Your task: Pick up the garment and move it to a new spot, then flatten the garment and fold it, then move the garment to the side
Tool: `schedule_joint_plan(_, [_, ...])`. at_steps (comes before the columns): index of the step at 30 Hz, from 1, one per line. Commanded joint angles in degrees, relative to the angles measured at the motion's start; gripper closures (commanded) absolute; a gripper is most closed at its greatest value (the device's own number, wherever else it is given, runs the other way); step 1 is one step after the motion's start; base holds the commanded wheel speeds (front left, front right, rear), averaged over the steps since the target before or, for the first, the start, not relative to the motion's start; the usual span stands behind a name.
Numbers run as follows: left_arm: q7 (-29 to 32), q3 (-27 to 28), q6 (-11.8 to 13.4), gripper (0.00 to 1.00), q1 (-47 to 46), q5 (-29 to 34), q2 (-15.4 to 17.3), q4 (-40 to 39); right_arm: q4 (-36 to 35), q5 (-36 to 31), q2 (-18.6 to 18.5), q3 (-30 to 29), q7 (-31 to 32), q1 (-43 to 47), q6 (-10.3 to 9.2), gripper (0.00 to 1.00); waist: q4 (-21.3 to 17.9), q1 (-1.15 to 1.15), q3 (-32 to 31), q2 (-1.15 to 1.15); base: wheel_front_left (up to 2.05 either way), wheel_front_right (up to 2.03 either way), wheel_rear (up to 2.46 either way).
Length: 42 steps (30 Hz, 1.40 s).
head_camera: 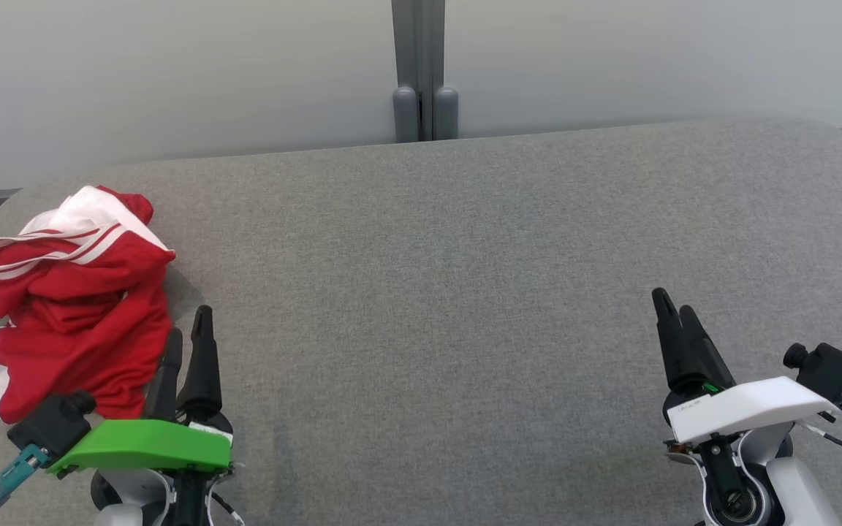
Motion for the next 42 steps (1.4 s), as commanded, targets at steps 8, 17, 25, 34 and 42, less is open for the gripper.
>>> schedule_joint_plan(8, [-2.1,-1.6,0.3,0.0,0.1,8.5,0.3,-2.0,-1.9,-9.1,0.1,0.7,-2.1,0.0,0.14,0.0,0.0,0.0,0.1,0.0,0.0,0.0,0.0])
schedule_joint_plan(17, [-3.6,-2.9,0.2,0.0,0.4,14.9,0.3,-2.3,-2.5,-15.3,0.2,1.5,-3.4,0.2,0.15,0.0,0.0,0.0,0.4,0.0,0.0,0.0,0.0])
schedule_joint_plan(25, [-4.9,-3.8,0.3,0.0,0.6,20.4,0.3,-2.8,-3.2,-20.8,0.3,2.0,-4.6,0.4,0.15,0.0,-0.1,0.0,0.6,0.0,0.0,0.0,0.0])
schedule_joint_plan(34, [-6.3,-5.0,0.5,0.0,1.3,26.6,0.3,-3.1,-3.3,-26.3,0.4,2.0,-5.8,1.2,0.16,0.0,0.0,0.0,0.4,0.0,0.0,0.0,0.0])
schedule_joint_plan(42, [-7.3,-6.2,0.7,0.0,1.9,31.3,0.3,-3.1,-3.3,-30.9,0.6,2.1,-6.8,1.5,0.16,0.0,0.2,0.0,0.2,0.0,0.0,0.0,0.0])
